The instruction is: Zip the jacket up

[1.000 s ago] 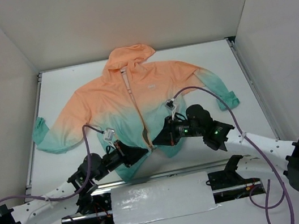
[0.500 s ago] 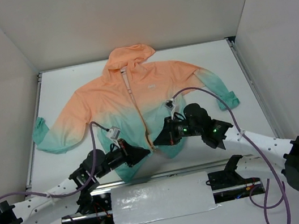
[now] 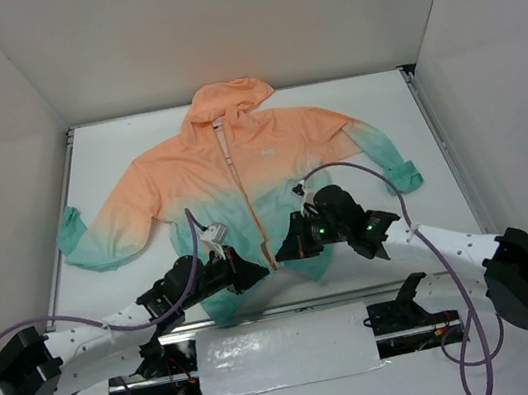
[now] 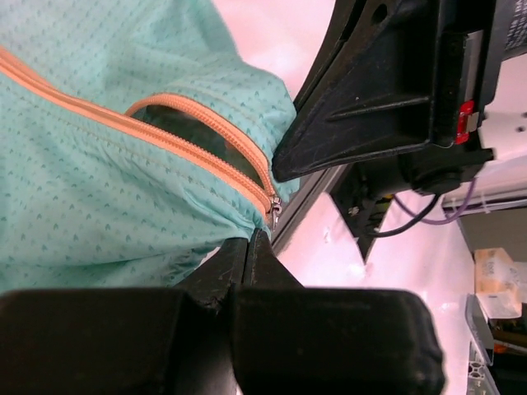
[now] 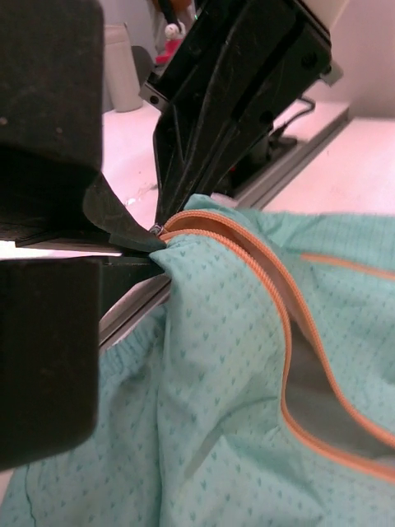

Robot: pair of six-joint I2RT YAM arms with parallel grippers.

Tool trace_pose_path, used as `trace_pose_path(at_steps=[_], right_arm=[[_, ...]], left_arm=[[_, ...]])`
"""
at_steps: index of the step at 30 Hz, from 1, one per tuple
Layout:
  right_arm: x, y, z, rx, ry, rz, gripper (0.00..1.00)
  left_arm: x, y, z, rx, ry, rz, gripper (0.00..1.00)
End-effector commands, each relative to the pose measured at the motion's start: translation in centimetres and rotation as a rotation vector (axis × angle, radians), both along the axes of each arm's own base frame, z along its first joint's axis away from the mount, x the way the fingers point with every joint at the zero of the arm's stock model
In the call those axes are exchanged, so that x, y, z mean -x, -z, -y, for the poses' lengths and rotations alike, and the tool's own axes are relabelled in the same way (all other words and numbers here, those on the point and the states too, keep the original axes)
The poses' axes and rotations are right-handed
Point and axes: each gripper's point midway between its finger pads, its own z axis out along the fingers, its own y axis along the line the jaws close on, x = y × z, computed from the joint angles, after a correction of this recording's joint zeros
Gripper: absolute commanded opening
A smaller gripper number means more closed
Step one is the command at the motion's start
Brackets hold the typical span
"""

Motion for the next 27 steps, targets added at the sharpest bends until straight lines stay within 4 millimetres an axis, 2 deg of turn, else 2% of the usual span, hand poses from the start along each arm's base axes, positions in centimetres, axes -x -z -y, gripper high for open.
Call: trace_pose_path(at_steps=[1, 2, 3, 5, 6, 8, 9, 11, 15, 18, 21, 24, 27], right_arm=[[-2.9, 0.5, 0.3, 0.005, 0.107, 0.042, 0.0], [-2.7, 1.9, 0.5, 0.028, 0.102, 0.015, 0.0], [-2.5, 2.2, 0.3, 0.021, 0.089, 0.008, 0.0], [-2.0, 3.7, 0.3, 0.037, 0.078, -0.027, 0.0], [-2.0, 4.0, 0.3, 0.036, 0.075, -0.031, 0.0], [-1.7, 5.0, 0.4, 0.054, 0.068, -0.048, 0.0], [-1.6, 5.6, 0.3, 0.062, 0.062, -0.063, 0.0], [-1.6, 6.3, 0.4, 0.082, 0.063, -0.075, 0.0], [-1.3, 7.4, 0.4, 0.099, 0.048, -0.1, 0.0], [-1.4, 8.2, 0.4, 0.121, 0.045, -0.107, 0.0], [-1.3, 8.5, 0.3, 0.131, 0.029, -0.112, 0.09], [-1.1, 7.9, -0.1, 0.115, -0.001, -0.1, 0.17], [-0.9, 7.2, -0.2, 0.111, -0.012, -0.079, 0.3]], left_arm=[[2.0, 4.0, -0.2, -0.091, 0.085, -0.066, 0.0], [2.2, 4.3, 0.0, -0.091, 0.104, -0.073, 0.0], [2.5, 5.3, 0.1, -0.112, 0.121, -0.095, 0.0], [2.8, 5.2, 0.9, -0.087, 0.168, -0.087, 0.0], [3.1, 6.4, 1.0, -0.111, 0.182, -0.114, 0.0], [3.0, 6.5, 1.5, -0.101, 0.203, -0.109, 0.0], [3.5, 7.5, 1.5, -0.117, 0.219, -0.138, 0.0], [3.4, 7.3, 2.0, -0.094, 0.235, -0.129, 0.0], [3.8, 8.8, 2.1, -0.124, 0.252, -0.172, 0.0], [3.9, 8.8, 2.2, -0.109, 0.255, -0.18, 0.0], [3.8, 8.7, 2.2, -0.12, 0.256, -0.174, 0.0], [3.7, 8.8, 2.2, -0.124, 0.251, -0.172, 0.0], [3.7, 9.1, 2.3, -0.13, 0.252, -0.183, 0.0]])
